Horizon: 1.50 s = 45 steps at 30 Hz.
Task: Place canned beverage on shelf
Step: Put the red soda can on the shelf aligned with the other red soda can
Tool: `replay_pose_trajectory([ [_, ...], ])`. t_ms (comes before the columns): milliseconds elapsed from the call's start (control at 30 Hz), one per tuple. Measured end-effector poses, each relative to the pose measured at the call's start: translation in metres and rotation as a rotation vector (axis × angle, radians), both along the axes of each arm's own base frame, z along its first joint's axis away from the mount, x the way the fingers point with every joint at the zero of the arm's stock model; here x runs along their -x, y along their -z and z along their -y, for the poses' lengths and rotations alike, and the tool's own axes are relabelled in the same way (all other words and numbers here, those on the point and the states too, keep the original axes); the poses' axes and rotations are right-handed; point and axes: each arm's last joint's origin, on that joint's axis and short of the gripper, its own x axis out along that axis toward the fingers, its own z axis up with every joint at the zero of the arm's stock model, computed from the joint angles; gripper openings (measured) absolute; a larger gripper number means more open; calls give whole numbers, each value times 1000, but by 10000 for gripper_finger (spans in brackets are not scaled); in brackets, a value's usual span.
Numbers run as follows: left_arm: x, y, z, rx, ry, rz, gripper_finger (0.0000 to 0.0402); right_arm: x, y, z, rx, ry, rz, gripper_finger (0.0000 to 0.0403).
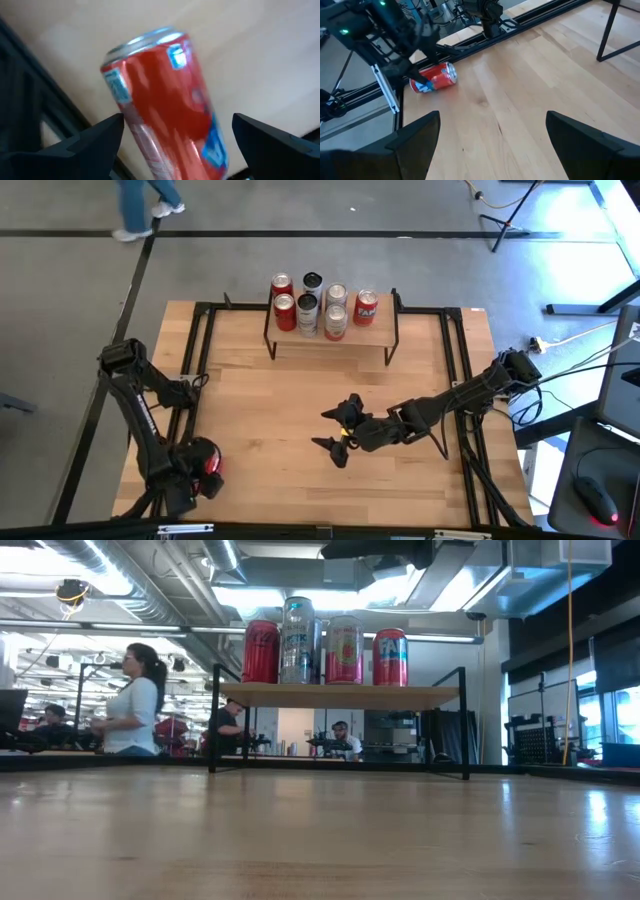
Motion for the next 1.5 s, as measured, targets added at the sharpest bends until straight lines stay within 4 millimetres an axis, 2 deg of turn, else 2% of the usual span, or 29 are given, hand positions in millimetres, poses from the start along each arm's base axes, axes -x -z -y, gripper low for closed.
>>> replay_pose_trajectory([
  [200,2,16,-1,78,29,-33,361,1,2,-1,-7,-29,-23,351],
  [800,-3,17,1,64,121,23,361,1,2,0,3,-22,-27,351],
  [1067,-6,34,7,79,247,-103,360,1,2,0,7,-13,-24,351],
  [1200,-13,37,6,112,280,-157,338,1,2,0,7,-13,-24,351],
  [1400,-25,36,4,185,370,-174,269,1,2,0,7,-13,-24,351],
  [1500,-32,30,5,219,439,-176,269,1,1,0,-3,-17,-20,351],
])
